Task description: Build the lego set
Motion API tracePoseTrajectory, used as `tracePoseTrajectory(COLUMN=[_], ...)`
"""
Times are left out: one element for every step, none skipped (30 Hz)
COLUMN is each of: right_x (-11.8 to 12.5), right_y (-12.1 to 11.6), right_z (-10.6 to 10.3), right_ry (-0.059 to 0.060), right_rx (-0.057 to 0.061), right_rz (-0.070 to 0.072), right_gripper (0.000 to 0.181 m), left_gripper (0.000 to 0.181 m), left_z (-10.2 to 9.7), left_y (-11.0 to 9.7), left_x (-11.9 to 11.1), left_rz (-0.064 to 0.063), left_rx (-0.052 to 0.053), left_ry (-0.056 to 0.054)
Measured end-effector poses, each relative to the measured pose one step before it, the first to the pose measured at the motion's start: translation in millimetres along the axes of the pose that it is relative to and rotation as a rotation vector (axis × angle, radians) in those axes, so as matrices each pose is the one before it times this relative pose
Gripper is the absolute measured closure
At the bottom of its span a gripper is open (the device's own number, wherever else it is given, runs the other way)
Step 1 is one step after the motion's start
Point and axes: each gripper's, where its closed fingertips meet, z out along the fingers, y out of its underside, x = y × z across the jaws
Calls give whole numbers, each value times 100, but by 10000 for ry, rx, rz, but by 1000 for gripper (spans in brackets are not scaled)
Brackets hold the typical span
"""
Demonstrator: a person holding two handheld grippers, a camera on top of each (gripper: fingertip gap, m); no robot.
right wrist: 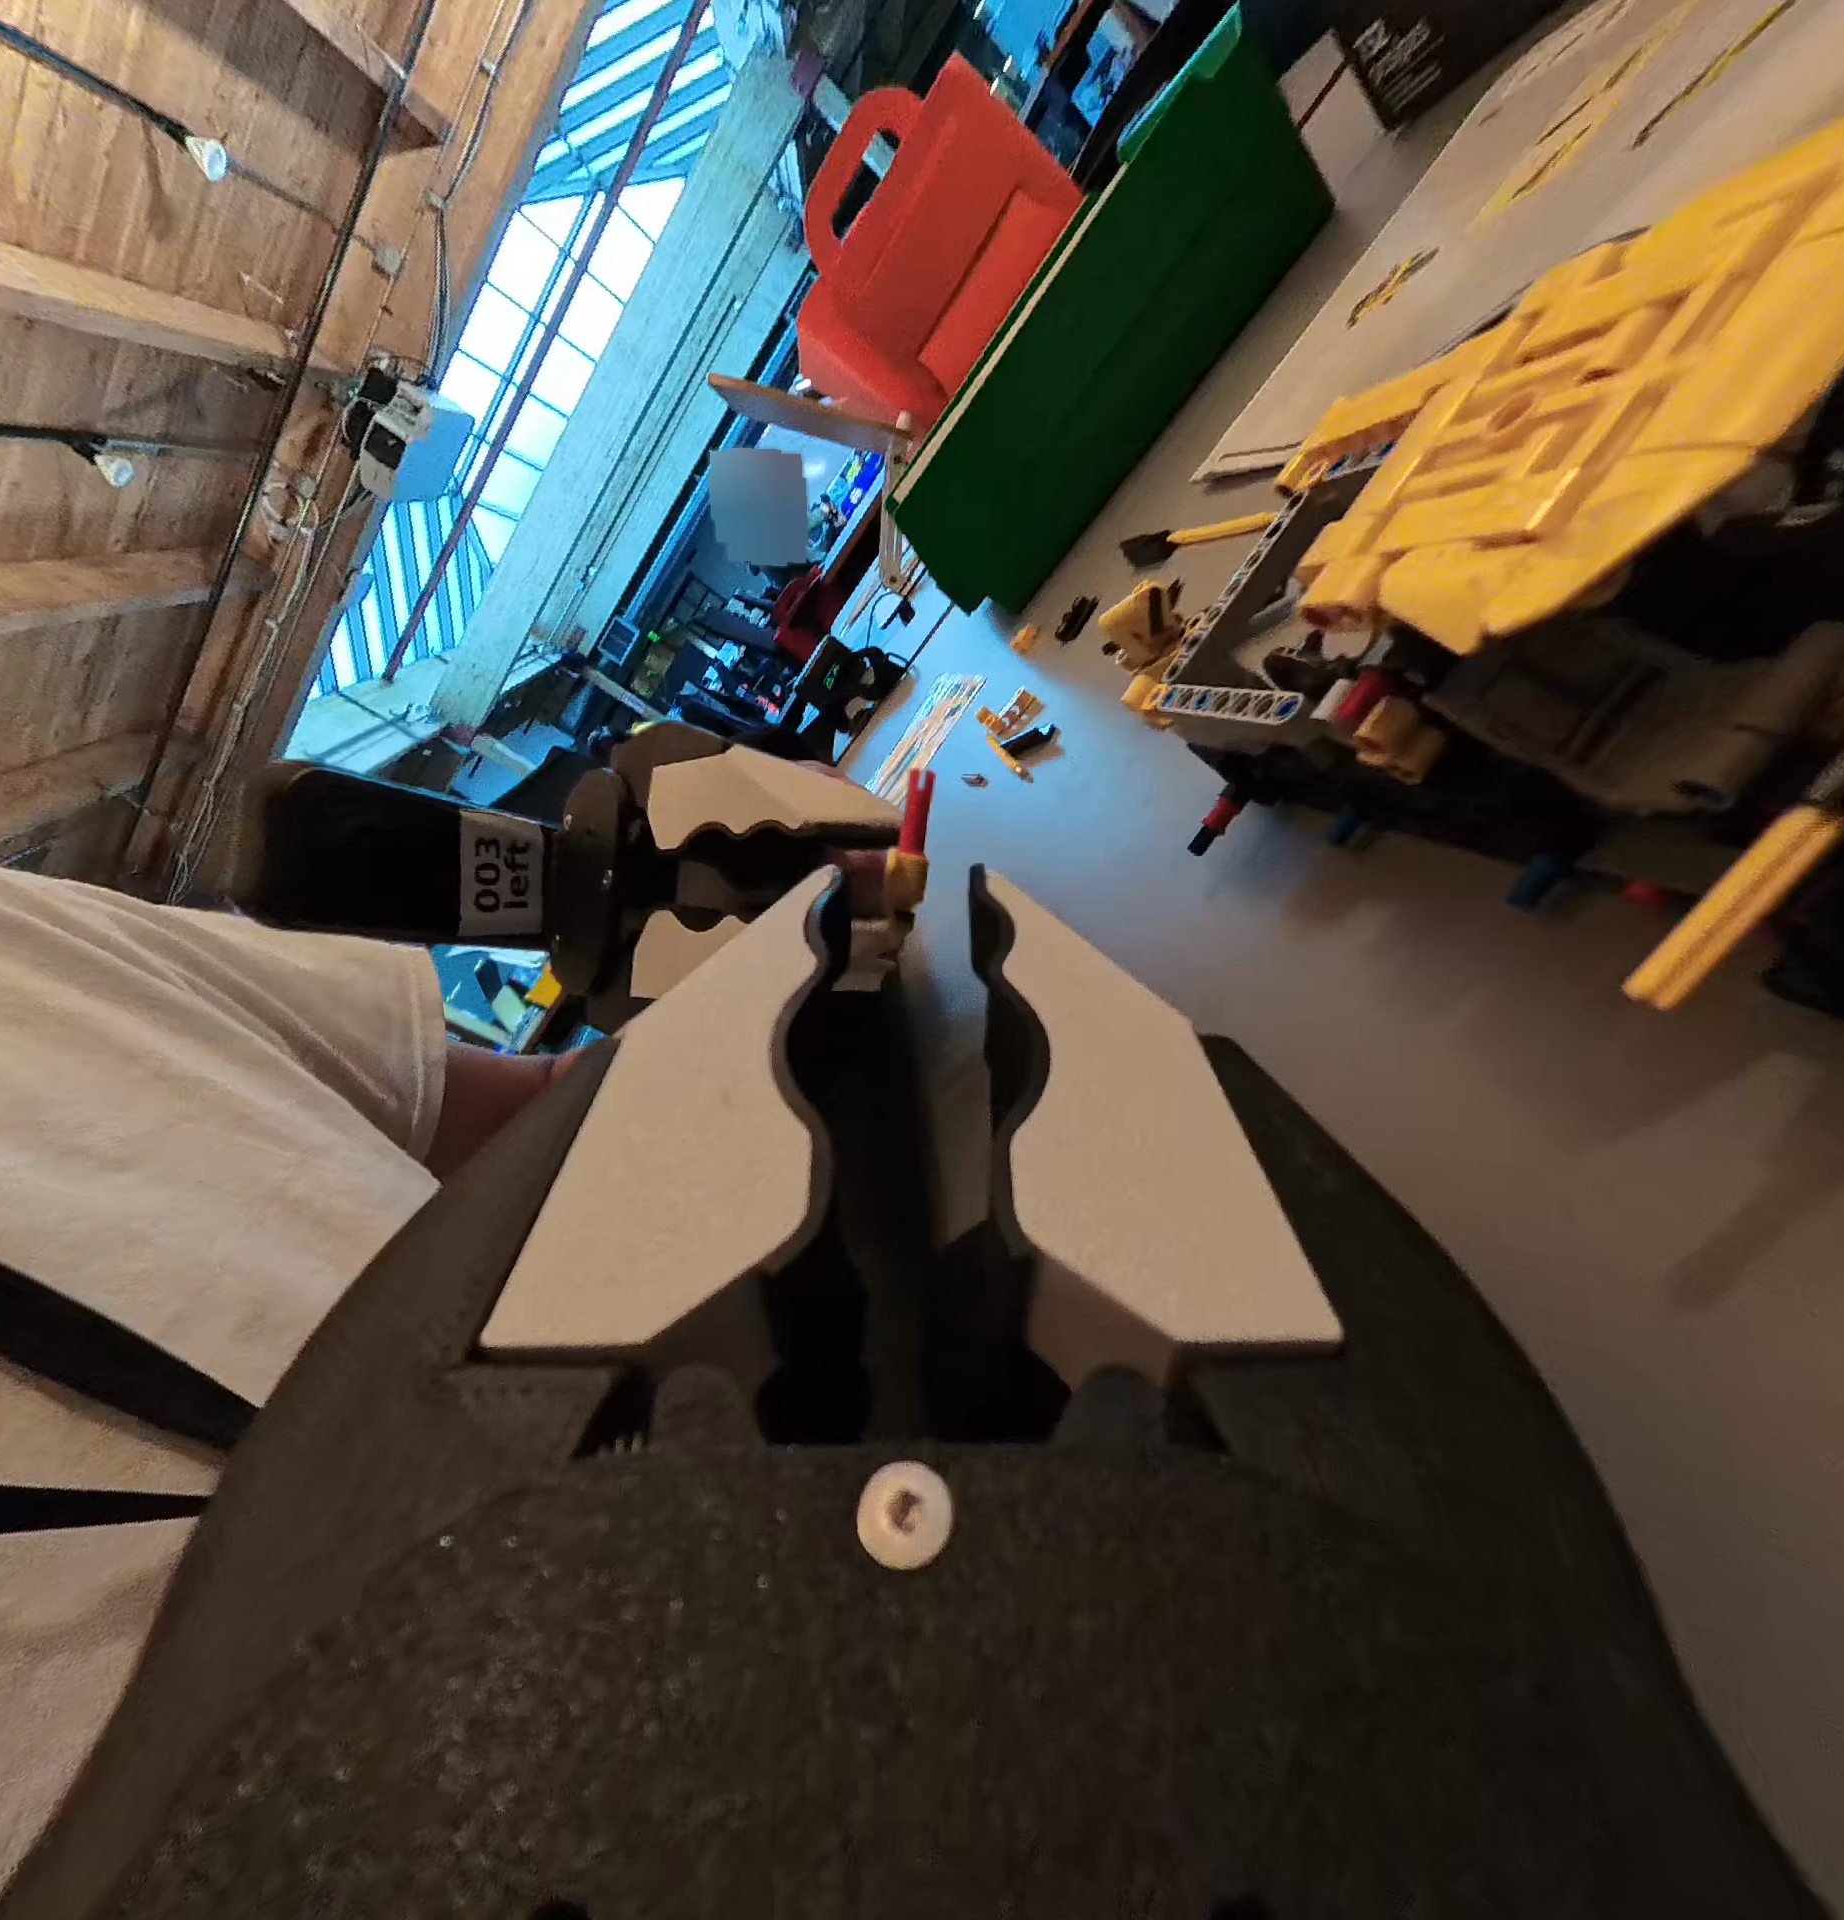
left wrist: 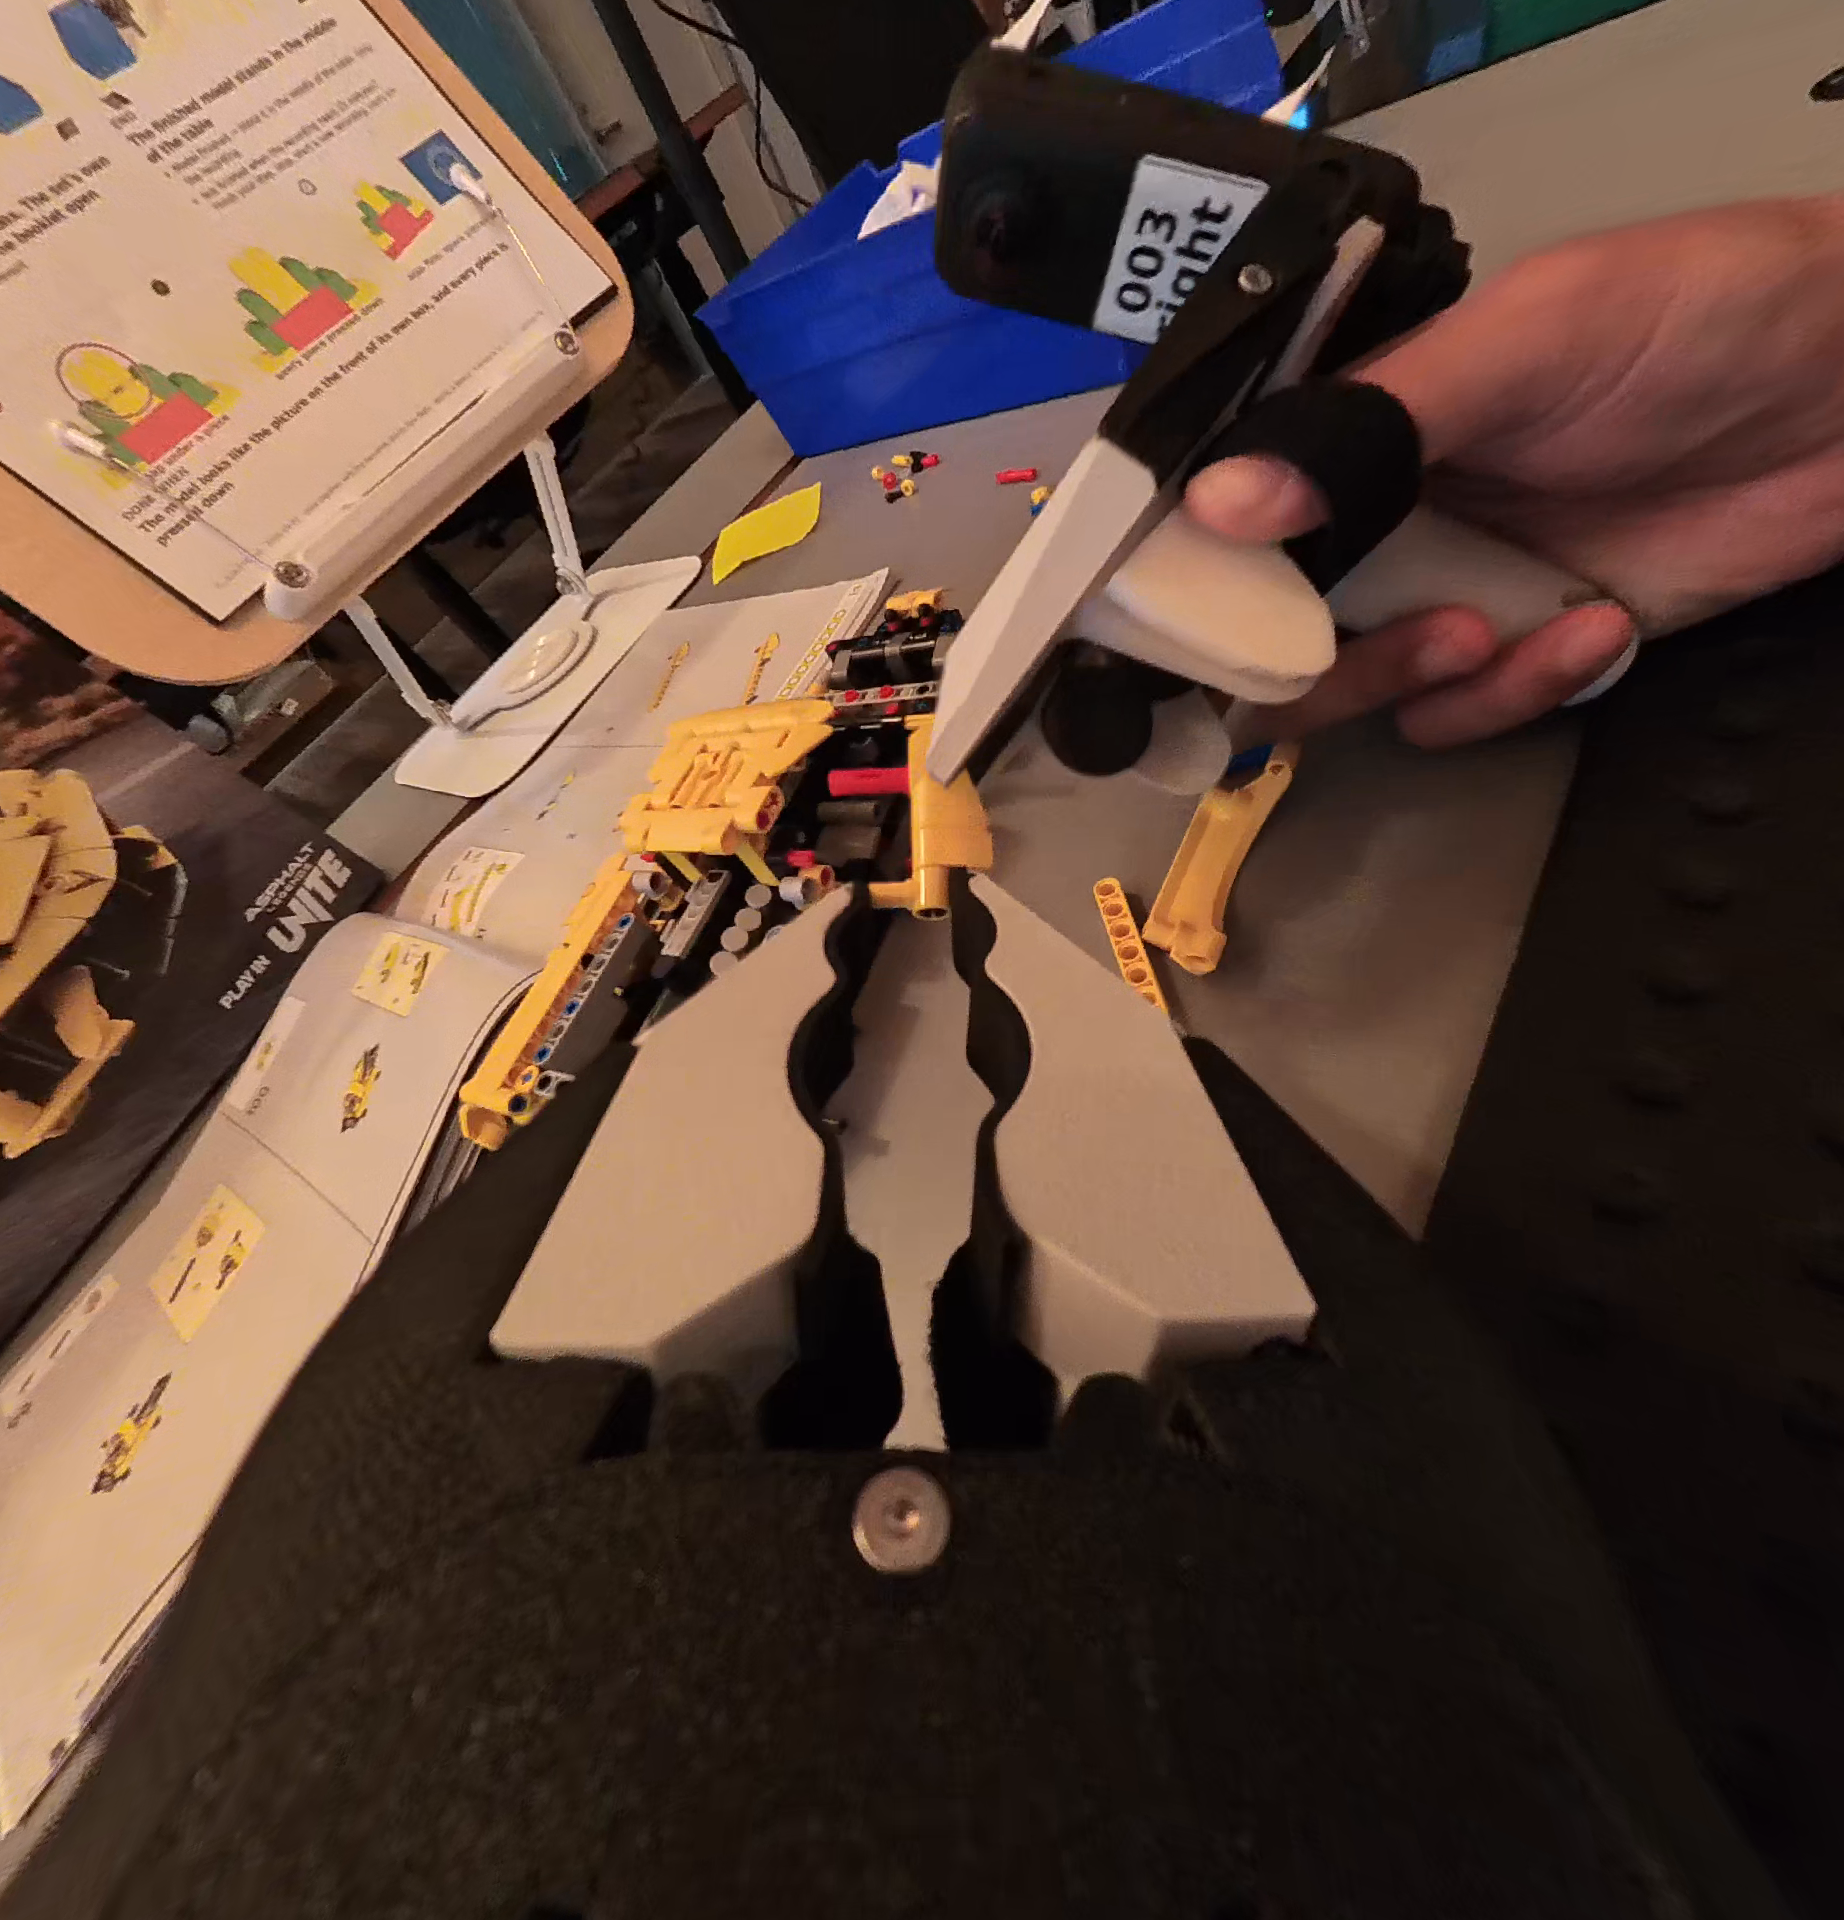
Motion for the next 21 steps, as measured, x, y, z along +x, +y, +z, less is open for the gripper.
tracePoseTrajectory(right_x=[-15,-138,-30,151,133,5,89,17,-34,23,49,-4,116,-39,-19,30,-24,-28,-63,-42,31], right_y=[-88,-62,35,53,77,69,44,8,59,135,209,247,43,-1,18,27,34,49,37,-2,5], right_z=[-209,-128,-82,-29,-6,25,33,28,61,115,192,218,36,-22,-16,9,23,18,11,12,75], right_ry=[-28,-98,-42,77,76,-3,37,-24,-63,-3,34,40,163,55,11,19,-30,-99,-161,-83,95], right_rx=[104,68,-36,-61,-72,-47,-13,9,-26,-73,-119,-162,-78,-49,-18,-12,-7,-35,-32,-13,5], right_rz=[25,43,31,-7,-32,0,24,47,55,7,-44,-33,-104,-143,-17,72,69,145,181,107,-106], right_gripper=[160,162,167,171,173,174,175,175,175,175,174,175,175,175,175,175,175,175,175,175,175], left_gripper=[166,166,166,166,166,166,166,166,166,166,166,166,166,166,166,166,167,167,167,167,167], left_z=[44,68,58,36,26,23,11,-5,-10,10,14,50,21,-5,-2,8,-17,-39,-57,-26,-10], left_y=[93,127,45,-4,30,35,26,-13,-28,-17,7,124,89,-31,-15,8,-17,-38,-54,-43,30], left_x=[-39,55,83,107,52,25,-1,-10,22,20,0,22,-3,-2,11,-3,-7,24,16,2,-21], left_rz=[10,48,87,76,46,-2,-25,-18,0,26,40,26,14,20,33,38,46,73,78,36,40], left_rx=[-41,-72,-40,0,-29,-19,-16,5,12,3,-17,-74,-56,3,-4,-35,-34,-20,8,-7,-36], left_ry=[-19,10,-5,9,3,13,20,4,8,-4,-23,-4,2,-15,-19,-38,-47,-44,-51,-41,-27])
